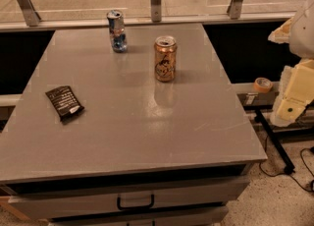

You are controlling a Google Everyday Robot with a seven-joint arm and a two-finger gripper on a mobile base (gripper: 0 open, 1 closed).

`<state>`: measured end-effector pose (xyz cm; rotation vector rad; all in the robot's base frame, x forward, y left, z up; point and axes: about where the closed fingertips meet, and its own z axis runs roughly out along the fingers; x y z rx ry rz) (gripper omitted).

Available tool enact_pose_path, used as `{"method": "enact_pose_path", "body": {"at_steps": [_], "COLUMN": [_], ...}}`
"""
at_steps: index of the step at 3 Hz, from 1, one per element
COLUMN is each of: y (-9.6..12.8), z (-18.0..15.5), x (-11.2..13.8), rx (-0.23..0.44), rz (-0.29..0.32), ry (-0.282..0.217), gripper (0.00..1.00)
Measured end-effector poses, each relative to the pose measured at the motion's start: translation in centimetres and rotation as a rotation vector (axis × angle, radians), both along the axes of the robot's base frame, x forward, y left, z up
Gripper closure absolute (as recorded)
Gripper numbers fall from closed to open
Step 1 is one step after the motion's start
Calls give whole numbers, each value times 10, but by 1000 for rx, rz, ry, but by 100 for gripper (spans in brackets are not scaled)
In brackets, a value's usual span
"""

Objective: Knock orange can over

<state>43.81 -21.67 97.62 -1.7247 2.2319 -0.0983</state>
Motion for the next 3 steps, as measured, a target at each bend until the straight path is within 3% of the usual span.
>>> {"method": "enact_pose_path", "body": {"at_steps": [1, 2, 3], "y": [0, 4, 2], "z": [0, -7, -37], "x": [0, 6, 30], "rx": [0, 90, 296], "rz": [0, -4, 7], "ry": [0, 12, 37], "gripper": [0, 0, 0]}}
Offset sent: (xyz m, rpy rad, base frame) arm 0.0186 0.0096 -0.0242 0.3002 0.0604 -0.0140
